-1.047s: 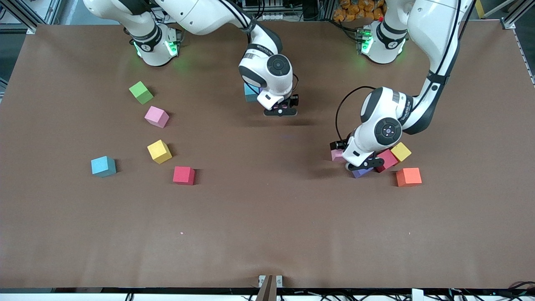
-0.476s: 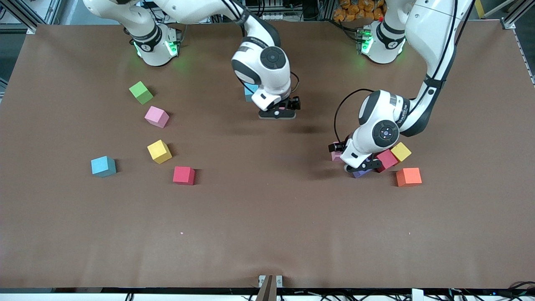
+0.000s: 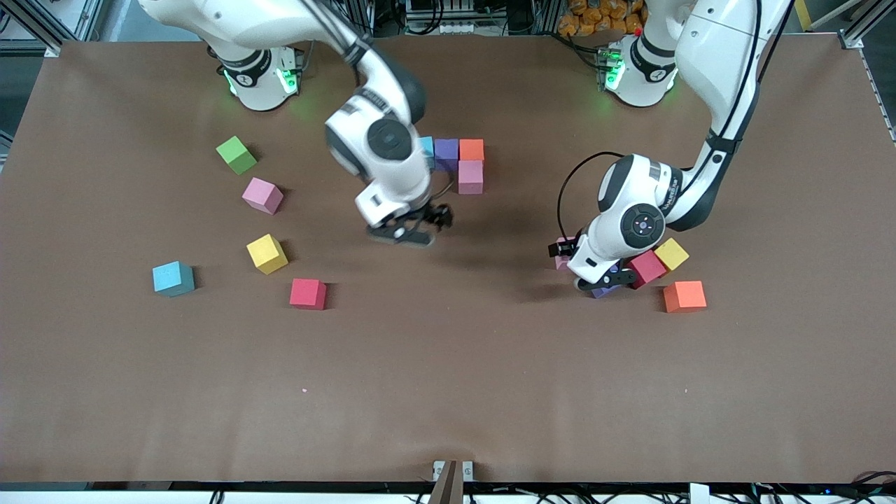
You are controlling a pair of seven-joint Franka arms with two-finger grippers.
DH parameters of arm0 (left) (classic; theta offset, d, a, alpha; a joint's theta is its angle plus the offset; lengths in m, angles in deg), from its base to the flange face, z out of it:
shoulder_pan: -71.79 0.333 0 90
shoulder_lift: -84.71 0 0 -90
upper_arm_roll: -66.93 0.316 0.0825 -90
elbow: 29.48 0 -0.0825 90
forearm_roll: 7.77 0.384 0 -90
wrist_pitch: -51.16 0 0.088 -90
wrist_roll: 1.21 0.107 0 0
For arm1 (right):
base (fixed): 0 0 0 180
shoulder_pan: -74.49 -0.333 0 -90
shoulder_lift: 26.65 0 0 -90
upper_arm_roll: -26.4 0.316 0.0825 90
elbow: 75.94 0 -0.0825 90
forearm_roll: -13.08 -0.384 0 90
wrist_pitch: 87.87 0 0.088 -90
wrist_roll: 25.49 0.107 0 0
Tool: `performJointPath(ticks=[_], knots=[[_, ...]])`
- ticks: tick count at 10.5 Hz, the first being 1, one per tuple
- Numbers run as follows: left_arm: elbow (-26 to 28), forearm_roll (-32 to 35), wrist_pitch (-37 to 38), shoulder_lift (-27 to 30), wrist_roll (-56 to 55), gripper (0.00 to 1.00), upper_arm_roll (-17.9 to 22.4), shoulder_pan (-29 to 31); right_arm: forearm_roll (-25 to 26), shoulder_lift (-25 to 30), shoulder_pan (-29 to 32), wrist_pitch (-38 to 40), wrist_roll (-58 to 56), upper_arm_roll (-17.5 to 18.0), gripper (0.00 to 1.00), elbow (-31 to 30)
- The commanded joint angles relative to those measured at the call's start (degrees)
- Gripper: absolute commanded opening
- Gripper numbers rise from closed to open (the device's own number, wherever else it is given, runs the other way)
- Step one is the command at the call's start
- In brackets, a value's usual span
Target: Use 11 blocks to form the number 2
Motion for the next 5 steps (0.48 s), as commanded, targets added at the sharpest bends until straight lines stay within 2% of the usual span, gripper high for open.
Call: performJointPath(ticks=[1, 2, 3, 5], knots=[[-0.6, 0.6, -1.3, -0.9, -1.4, 0.88, -0.2, -0.5, 0.0, 1.4, 7.3, 1.6, -5.2, 0.8, 1.00, -1.6], [-0.6, 0.6, -1.4, -1.1, -1.8, 0.86, -0.3, -0.6, 0.2, 1.4, 10.6, 2.3, -9.5, 0.8, 1.00, -1.7], [-0.6, 0.7, -1.4, -1.4, -1.8, 0.79, -0.5, -0.5, 0.2, 1.3, 13.4, 3.0, -14.9, 0.7, 1.00, -1.7], [-0.7, 1.1, -1.5, -1.7, -2.2, 0.59, -0.7, -0.7, 0.3, 1.0, 18.6, 3.7, -22.3, 0.7, 1.00, -1.9]])
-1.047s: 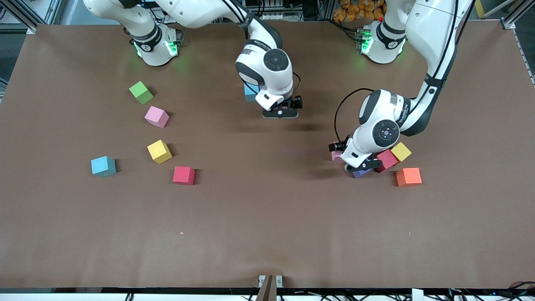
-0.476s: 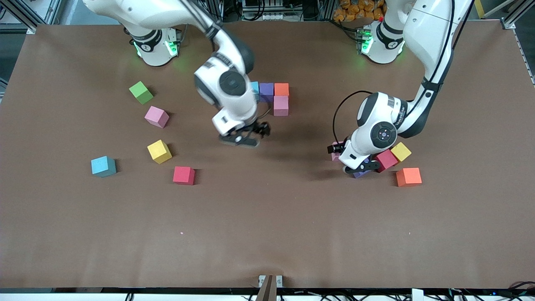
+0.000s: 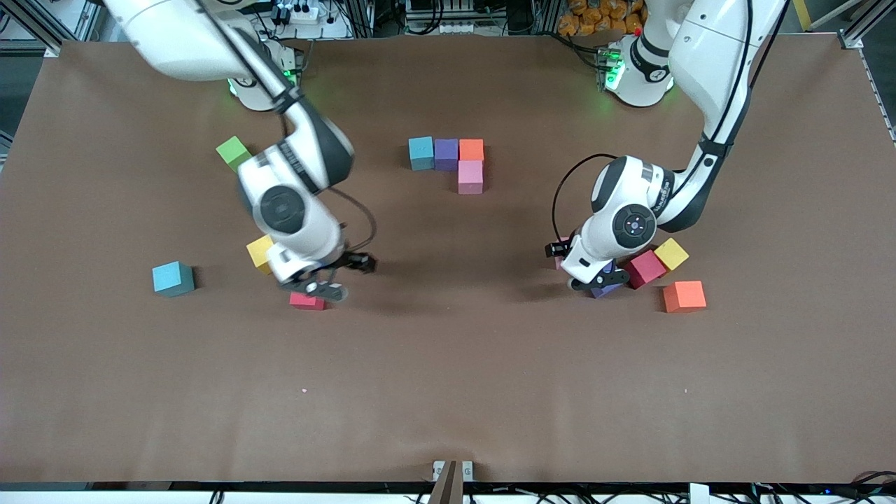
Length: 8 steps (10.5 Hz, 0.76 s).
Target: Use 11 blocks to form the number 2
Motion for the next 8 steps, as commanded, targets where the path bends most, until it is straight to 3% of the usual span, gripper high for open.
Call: performJointPath(ticks=[1, 2, 3, 4, 8], knots=[[-0.6, 1.3, -0.4, -0.6, -1.3, 0.53, -0.3, -0.2, 0.9, 0.8, 5.6, -0.1, -9.5, 1.0, 1.00, -3.1], [-0.5, 1.3, -0.5, -0.6, -1.2, 0.38, -0.3, -0.2, 3.2, 1.2, 7.9, -0.3, -14.4, 1.0, 1.00, -4.9], [-0.8, 1.3, -0.4, -0.5, -1.3, 0.33, -0.5, -0.4, 5.5, 2.0, 9.7, -0.4, -19.2, 1.0, 1.00, -7.3], [-1.0, 1.3, -0.4, -0.1, -1.8, 0.33, -0.7, -2.3, 7.7, 2.6, 11.1, -1.1, -23.8, 1.0, 1.00, -9.9], [-4.2, 0.9, -0.1, 0.2, -10.3, 0.33, -0.9, -10.6, 8.1, 8.3, 16.2, -5.9, -40.7, 1.5, 1.00, -21.6]])
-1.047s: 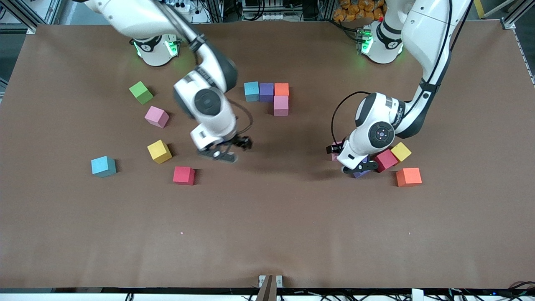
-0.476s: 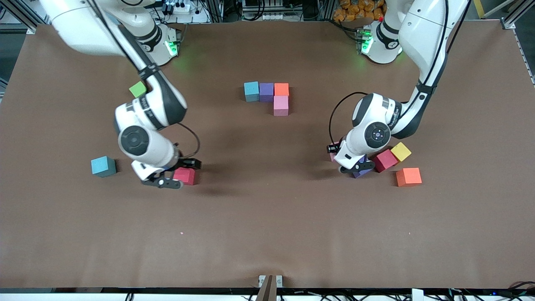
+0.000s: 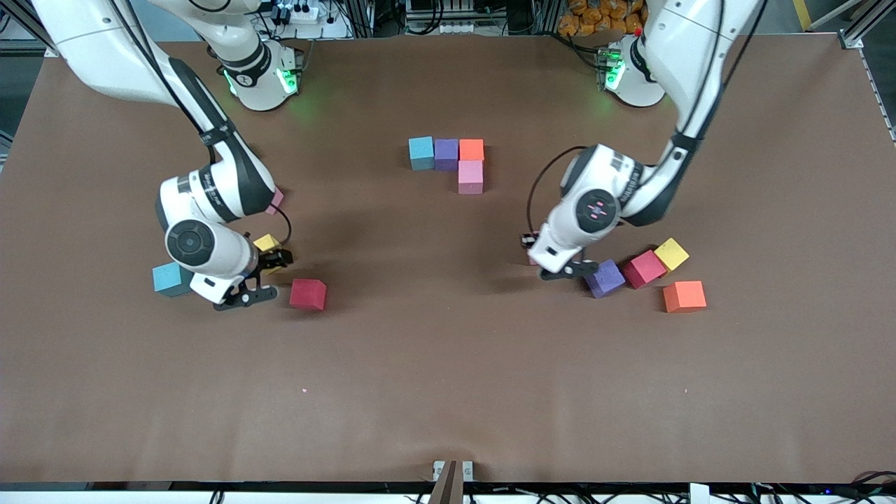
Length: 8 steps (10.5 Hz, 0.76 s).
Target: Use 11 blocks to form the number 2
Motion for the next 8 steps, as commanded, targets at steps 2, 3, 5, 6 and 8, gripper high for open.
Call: performJointPath(ticks=[2, 3, 5, 6, 8], knots=[[-2.4, 0.7, 0.0, -0.5, -6.4, 0.33, 0.4, -6.0, 1.1, 5.5, 2.3, -10.0, -6.5, 1.4, 1.00, -11.9], [-2.3, 0.6, 0.0, -0.5, -6.6, 0.33, 0.3, -6.8, 1.1, 5.4, 2.3, -13.0, -6.7, 1.4, 1.00, -13.8], [-2.3, 0.8, -0.1, -0.5, -6.4, 0.33, 0.3, -7.6, 1.1, 5.4, 2.4, -15.4, -10.3, 1.4, 1.00, -15.6], [-2.4, 1.0, -0.4, -0.8, -6.3, 0.33, 0.4, -8.0, 1.1, 5.5, 3.5, -16.2, -13.1, 1.4, 1.00, -16.2], [-2.5, 1.3, -1.0, -1.5, -6.2, 0.33, 0.3, -8.8, 1.1, 5.4, 5.1, -18.2, -16.5, 1.4, 1.00, -17.4]])
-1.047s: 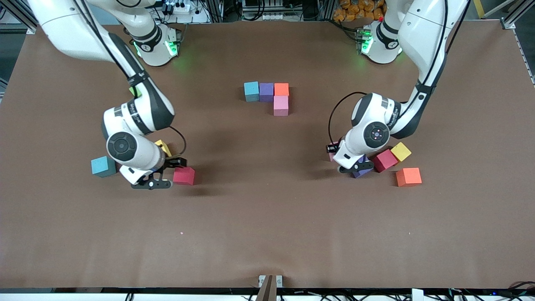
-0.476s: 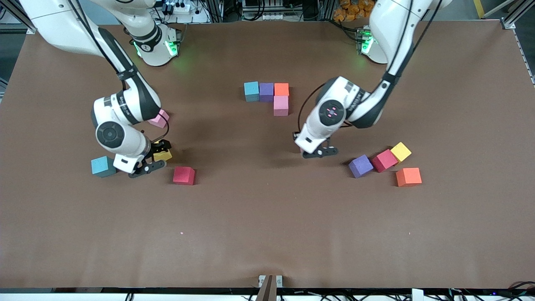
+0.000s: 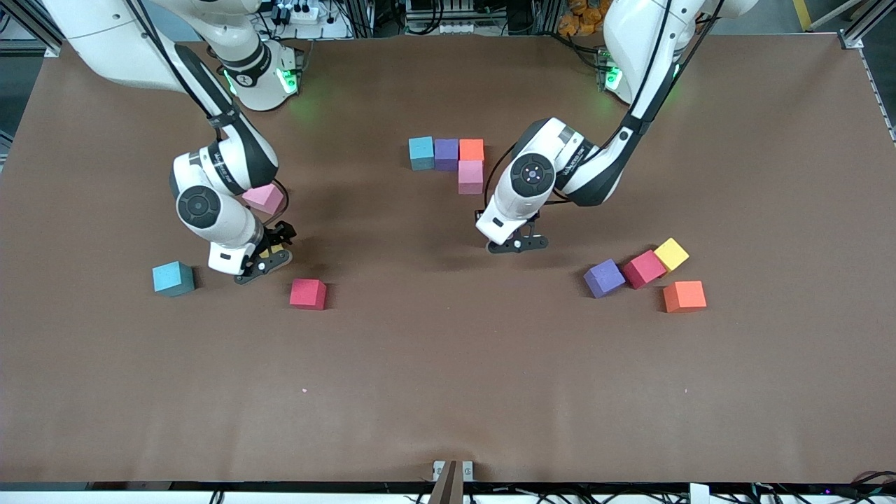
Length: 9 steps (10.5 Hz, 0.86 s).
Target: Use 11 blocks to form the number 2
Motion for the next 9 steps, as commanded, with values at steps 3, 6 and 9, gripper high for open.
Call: performJointPath(ticks=[3, 6, 9], knots=[[-2.6, 1.0, -0.9, -2.3, -0.3, 0.33, 0.4, -3.8, 1.0, 1.9, 2.7, -2.3, -2.7, 1.1, 1.00, -3.1], [-3.0, 0.7, -1.9, -2.6, -0.4, 0.33, 0.3, -4.1, 0.7, 1.6, 3.6, -3.1, -2.6, 1.1, 1.00, -3.3], [-3.0, 0.6, -4.1, -4.2, -1.0, 0.32, 0.2, -5.4, 0.3, 1.4, 3.7, -3.6, -1.8, 1.1, 1.00, -3.2]])
